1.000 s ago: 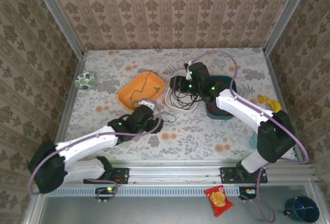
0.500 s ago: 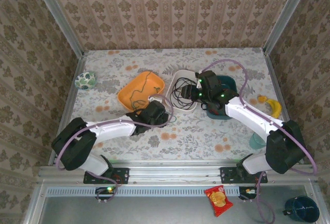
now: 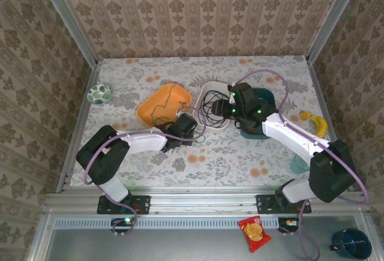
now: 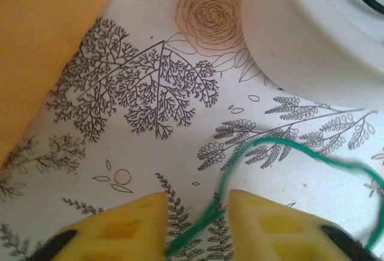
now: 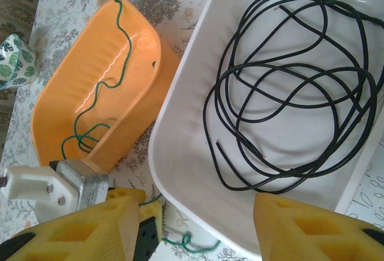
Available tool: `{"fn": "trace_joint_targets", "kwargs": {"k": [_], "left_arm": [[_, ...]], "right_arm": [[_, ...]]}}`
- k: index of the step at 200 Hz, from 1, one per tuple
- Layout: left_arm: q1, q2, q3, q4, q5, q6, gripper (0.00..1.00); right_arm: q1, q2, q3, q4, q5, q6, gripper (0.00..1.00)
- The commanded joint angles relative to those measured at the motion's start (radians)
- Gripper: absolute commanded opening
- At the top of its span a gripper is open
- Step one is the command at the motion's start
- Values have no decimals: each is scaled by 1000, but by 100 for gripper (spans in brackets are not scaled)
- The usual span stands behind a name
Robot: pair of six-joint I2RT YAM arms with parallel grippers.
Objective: Untangle the cables
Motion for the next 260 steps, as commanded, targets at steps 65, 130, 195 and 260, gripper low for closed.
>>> {"fn": "trace_joint_targets", "kwargs": {"k": [65, 130, 195, 260], "left_arm": [[-41, -289, 16, -169, -78, 27, 4], [232, -528, -94, -161, 8, -82, 3], [438, -438, -39, -64, -73, 22, 90], [438, -693, -150, -142, -416, 32, 100]], "right_arm": [[-47, -81, -44, -30, 49, 33, 52], [-55, -58, -48, -1, 0, 47, 52], [-72, -111, -46, -54, 44, -4, 52], [-320, -288, -153, -86, 194, -51, 57]]}}
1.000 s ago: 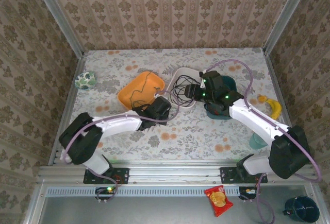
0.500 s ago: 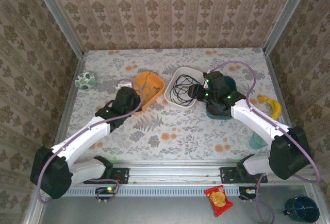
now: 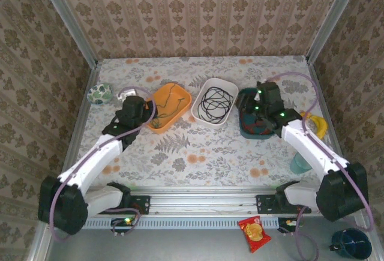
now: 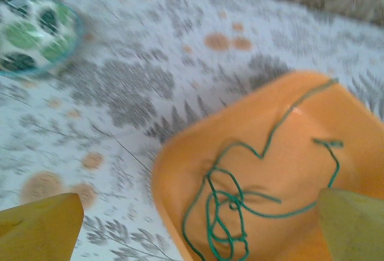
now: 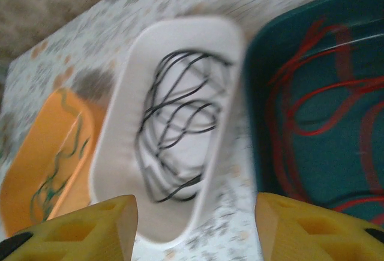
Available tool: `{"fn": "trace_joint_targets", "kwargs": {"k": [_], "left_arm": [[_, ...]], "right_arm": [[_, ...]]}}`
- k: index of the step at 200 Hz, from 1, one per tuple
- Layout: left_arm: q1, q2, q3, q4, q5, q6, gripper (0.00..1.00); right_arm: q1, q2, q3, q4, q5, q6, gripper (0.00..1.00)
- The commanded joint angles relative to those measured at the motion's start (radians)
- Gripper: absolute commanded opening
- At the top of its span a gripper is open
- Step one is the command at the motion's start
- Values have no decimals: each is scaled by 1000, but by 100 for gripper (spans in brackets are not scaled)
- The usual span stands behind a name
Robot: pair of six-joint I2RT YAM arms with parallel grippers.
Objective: Untangle the cables
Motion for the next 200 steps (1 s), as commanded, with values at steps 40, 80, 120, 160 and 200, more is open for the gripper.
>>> {"fn": "trace_joint_targets", "kwargs": {"k": [40, 80, 120, 160, 200], "left_arm": [[3, -275, -204, -169, -586, -27, 100], [31, -282, -350, 43, -749, 183, 100], [173, -140, -433, 293, -492, 199, 100], [243, 34, -453, 670, -366, 358, 100], [284, 174, -401, 782, -248, 376, 100]], "right_arm": [[-77, -239, -291, 276, 502, -286, 100], [-81, -133, -464, 596, 647, -386, 100], [-88, 102, -490, 880, 660, -484, 100], [-142, 262, -506, 1111, 323, -620, 100], [-214, 326, -493, 1147, 142, -602, 100]]}}
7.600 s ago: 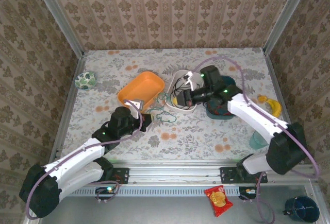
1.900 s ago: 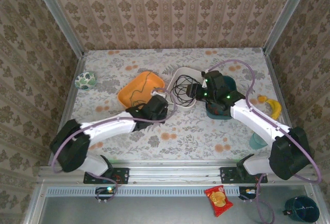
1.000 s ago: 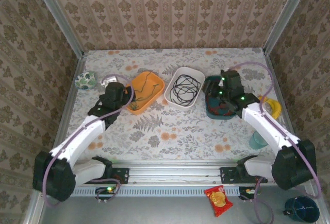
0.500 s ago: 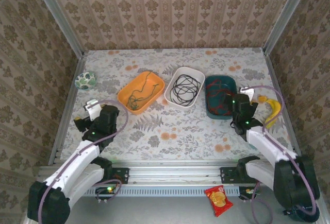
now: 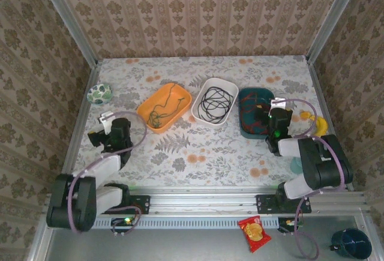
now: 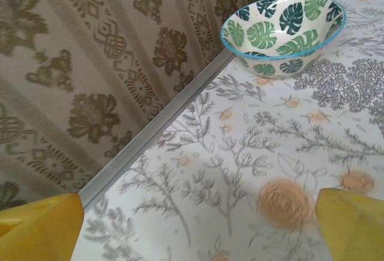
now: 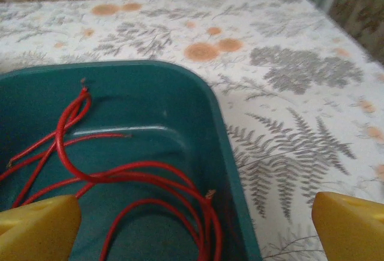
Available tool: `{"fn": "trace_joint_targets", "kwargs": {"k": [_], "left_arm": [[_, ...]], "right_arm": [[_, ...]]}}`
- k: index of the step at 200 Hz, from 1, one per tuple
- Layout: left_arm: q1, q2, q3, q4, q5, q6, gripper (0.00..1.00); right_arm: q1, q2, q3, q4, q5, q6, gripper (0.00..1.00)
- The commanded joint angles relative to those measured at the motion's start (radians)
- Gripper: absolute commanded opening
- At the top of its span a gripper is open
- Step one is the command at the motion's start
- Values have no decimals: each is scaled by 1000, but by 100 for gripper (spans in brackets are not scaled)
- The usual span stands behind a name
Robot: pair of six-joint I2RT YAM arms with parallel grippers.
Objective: Untangle the cables
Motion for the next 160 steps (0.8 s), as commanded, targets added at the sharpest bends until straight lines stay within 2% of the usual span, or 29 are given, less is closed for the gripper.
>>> {"fn": "trace_joint_targets", "kwargs": {"k": [1, 29, 43, 77, 92, 103, 114, 123, 130, 141, 151, 160], "left_arm": [[17, 69, 33, 165, 118, 54, 100], [32, 150, 55, 276, 176, 92, 100], [37, 181, 97, 234, 207, 107, 100], [46, 212, 73, 338, 297, 173, 100], [80, 318, -13, 663, 397, 228, 100], [76, 266, 15, 501, 467, 202, 100], [83, 323, 16, 592, 508, 241, 100], [83, 352, 16, 568, 594, 244, 100], [76, 421, 23, 691, 542, 285, 100], [82, 360, 78, 463, 569, 232, 100], [111, 398, 56, 581, 584, 235, 100], [117, 365, 68, 490, 595, 205, 100]], "right_arm": [[-26, 23, 18, 68, -168, -35, 100], [-29, 17, 26, 36, -181, -35, 100], [-29, 16, 26, 34, -182, -35, 100], [-31, 18, 26, 37, -184, -35, 100], [-31, 18, 26, 37, -183, -35, 100], [-32, 18, 25, 37, -185, -35, 100], [-33, 18, 25, 39, -186, -35, 100], [-33, 18, 25, 39, -186, -35, 100], [-34, 18, 27, 38, -191, -33, 100], [-36, 16, 27, 36, -192, -33, 100], [-34, 16, 26, 36, -192, -33, 100], [-33, 16, 27, 34, -190, -34, 100]]}}
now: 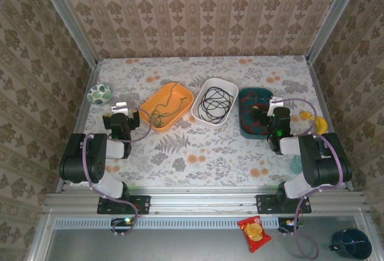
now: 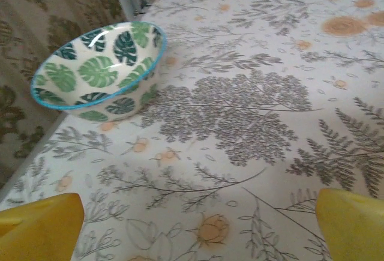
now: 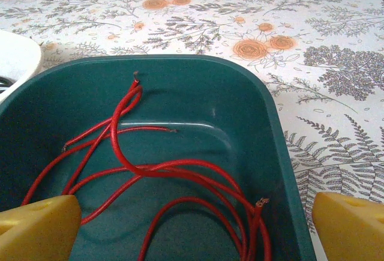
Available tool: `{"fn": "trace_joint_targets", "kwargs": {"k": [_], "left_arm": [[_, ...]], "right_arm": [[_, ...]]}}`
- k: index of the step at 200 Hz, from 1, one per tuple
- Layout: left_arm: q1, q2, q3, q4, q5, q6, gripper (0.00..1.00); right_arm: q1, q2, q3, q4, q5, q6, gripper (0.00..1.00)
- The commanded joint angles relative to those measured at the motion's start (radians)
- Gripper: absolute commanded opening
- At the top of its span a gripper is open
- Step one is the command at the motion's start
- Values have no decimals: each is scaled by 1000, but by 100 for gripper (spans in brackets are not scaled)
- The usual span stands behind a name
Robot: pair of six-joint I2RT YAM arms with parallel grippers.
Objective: Untangle the cables
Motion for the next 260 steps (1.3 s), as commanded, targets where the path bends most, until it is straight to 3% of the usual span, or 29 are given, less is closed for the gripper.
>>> {"fn": "trace_joint_targets", "kwargs": {"k": [1, 12, 260], "left_arm": [[32, -24, 33, -26, 84, -12, 100], [30, 2, 24, 46, 74, 12, 100], [30, -5, 26, 27, 76, 9, 100]], "right_arm": [[-3, 5, 20, 22, -15, -15, 100], [-1, 6, 21, 21, -13, -16, 100], [-2, 9, 24, 20, -16, -16, 100]]}}
